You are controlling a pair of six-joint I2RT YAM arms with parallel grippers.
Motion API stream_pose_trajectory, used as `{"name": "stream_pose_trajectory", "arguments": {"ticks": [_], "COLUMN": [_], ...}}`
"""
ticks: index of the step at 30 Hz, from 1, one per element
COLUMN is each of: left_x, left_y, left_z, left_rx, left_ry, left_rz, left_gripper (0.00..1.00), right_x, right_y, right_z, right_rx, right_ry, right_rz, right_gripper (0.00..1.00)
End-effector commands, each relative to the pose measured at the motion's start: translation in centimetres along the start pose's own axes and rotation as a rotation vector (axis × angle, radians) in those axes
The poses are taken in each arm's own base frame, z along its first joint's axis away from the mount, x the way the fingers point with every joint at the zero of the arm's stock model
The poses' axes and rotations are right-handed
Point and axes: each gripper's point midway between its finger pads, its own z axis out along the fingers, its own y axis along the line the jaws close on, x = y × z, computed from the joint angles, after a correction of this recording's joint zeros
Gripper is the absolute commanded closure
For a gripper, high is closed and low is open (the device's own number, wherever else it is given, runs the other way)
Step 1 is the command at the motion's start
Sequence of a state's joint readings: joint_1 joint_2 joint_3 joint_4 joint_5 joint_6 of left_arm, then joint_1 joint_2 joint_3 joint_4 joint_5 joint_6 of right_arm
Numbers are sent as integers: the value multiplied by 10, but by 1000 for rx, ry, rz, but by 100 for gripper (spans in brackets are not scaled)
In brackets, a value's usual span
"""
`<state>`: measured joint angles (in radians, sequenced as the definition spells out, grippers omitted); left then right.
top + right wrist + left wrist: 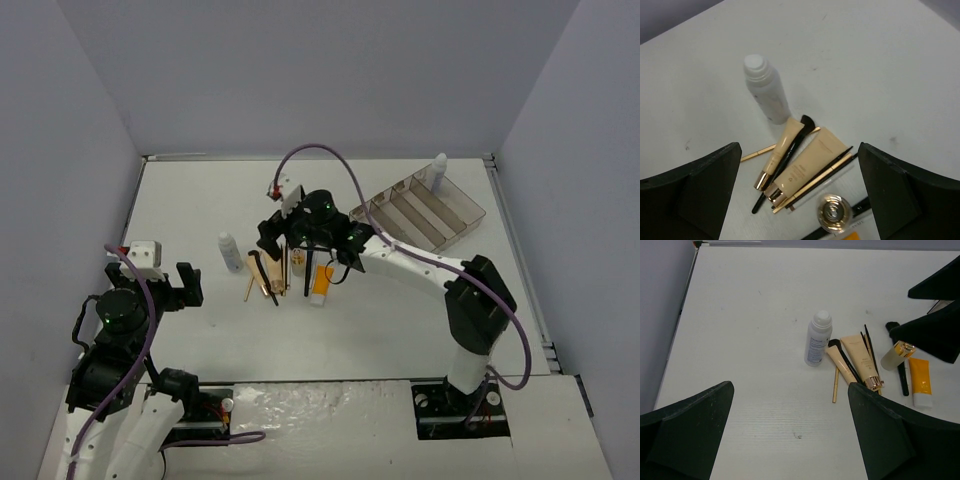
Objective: Organize the makeup
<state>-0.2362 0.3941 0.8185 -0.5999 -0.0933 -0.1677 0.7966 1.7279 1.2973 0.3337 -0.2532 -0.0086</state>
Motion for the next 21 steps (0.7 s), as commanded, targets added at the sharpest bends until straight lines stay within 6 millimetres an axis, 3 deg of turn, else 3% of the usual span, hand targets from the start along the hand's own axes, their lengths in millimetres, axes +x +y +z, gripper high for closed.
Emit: {"name": "stream_pose_trajectory", "arguments": {"ticks": [1, 2, 10, 21], "left_x": [-17, -16, -16, -17], "left_y": [-2, -2, -2, -1], "left_z": [7, 7, 8, 8], "left_rx": [1, -2, -2, -6], "left_ry": [-44, -41, -38, -41], "left_rz": [-19, -21, -21, -21], "left_gripper": [3, 3, 3, 3], "right_x": [-42, -31, -19, -3], "right_y": [39, 41, 66, 77], "right_z": [35, 43, 97, 136], "right_rx": [-103, -109, -159, -166], "right_ry": [-132, -111, -104, -96], "right_rz": [-98, -98, -126, -128], "right_gripper": [0, 0, 1, 12]}}
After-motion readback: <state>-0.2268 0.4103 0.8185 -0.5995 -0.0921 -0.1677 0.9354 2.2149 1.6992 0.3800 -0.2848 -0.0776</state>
